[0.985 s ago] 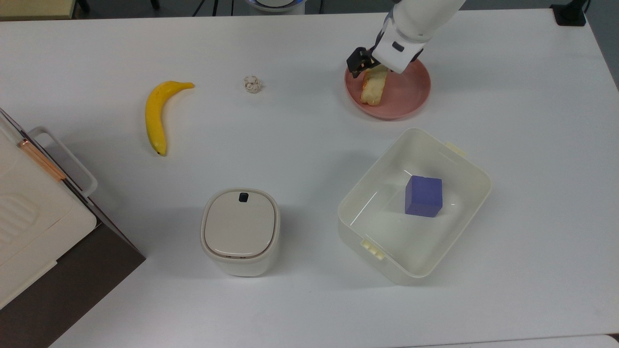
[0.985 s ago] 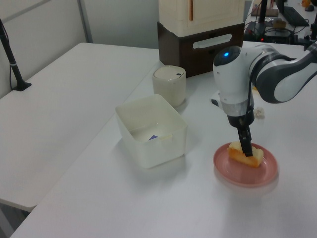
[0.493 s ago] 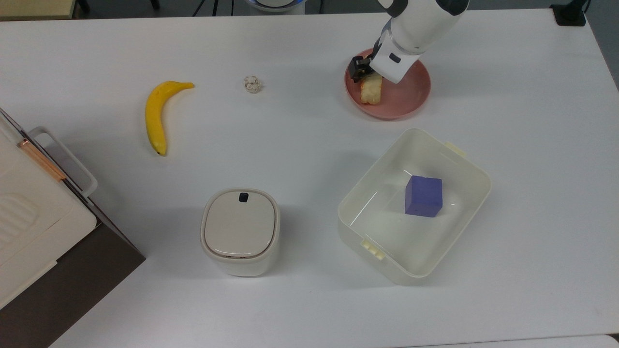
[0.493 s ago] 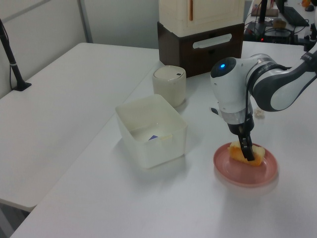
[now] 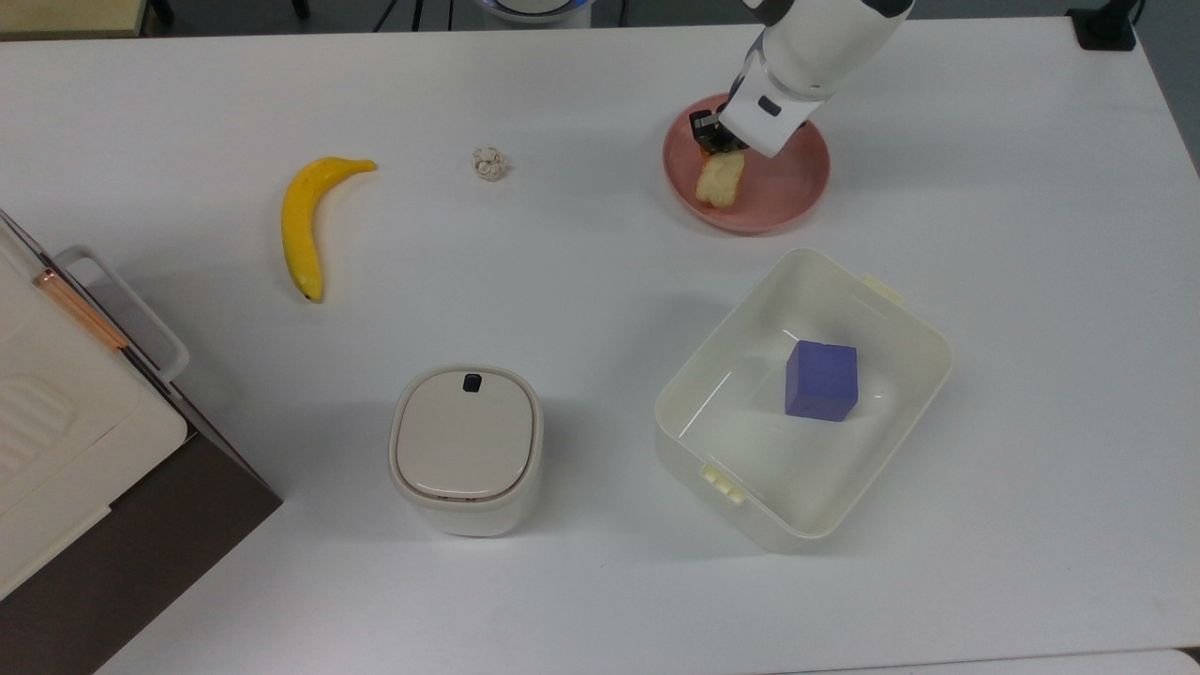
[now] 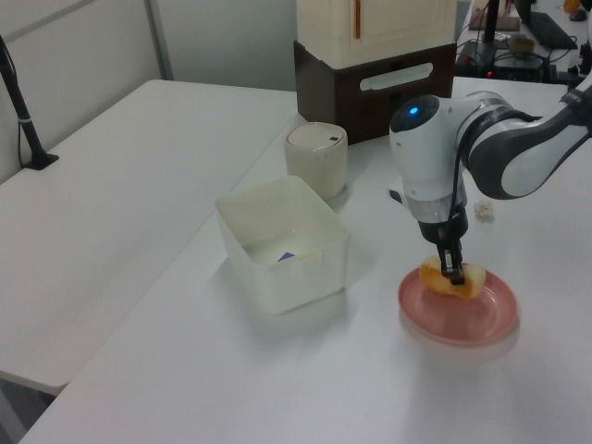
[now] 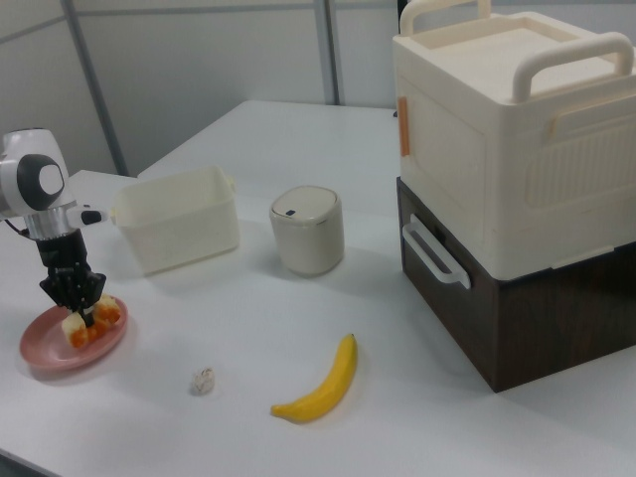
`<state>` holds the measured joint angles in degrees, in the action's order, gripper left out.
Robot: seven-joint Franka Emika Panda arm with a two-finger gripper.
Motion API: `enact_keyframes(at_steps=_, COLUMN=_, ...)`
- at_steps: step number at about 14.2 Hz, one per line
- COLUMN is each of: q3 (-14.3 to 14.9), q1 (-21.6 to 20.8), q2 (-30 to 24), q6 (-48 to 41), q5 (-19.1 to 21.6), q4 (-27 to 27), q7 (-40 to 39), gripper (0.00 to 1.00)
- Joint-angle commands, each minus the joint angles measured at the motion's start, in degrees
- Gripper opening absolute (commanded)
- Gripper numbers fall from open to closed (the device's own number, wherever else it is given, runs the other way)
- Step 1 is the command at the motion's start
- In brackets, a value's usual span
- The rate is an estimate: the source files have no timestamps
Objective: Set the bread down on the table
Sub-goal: 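Lift the cake slice off the plate and carry it toward the banana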
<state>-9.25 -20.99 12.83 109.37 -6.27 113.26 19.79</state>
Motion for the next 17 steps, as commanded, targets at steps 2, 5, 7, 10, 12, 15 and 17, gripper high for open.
enact_keyframes(at_steps=2, q3=-0.33, q1=2.87, q2=-2.98, q6=-3.0, q5=-1.11, q4=-2.42, q7=0.96, gripper=0.02)
enact_keyframes(at_steps=5, q3=0.19, q1=7.61, q2=-3.07, q6=-3.99, q5=-1.11, q4=-6.2, q7=-1.06, gripper=0.02)
enact_keyframes(at_steps=7, q3=0.63, q1=10.6, q2=-2.81, q6=-3.81, q5=-1.2, q4=-7.44, q7=-2.38, gripper=0.02)
enact_keyframes(at_steps=10, q3=1.25, q1=14.3, q2=-2.55, q6=-3.37, q5=-1.38, q4=-7.53, q7=-2.74, gripper=0.02)
enact_keyframes(at_steps=12, q3=2.04, q1=16.06, q2=-2.02, q6=-1.8, q5=-1.47, q4=-7.62, q7=-3.35, gripper=0.02)
enact_keyframes(at_steps=15, q3=4.06, q1=16.77, q2=-0.97, q6=-1.35, q5=-1.38, q4=-7.62, q7=-4.67, gripper=0.29)
enact_keyframes(at_steps=17, q3=4.77, q1=16.68, q2=-0.96, q6=-1.35, q5=-1.38, q4=-7.88, q7=-4.58, gripper=0.98)
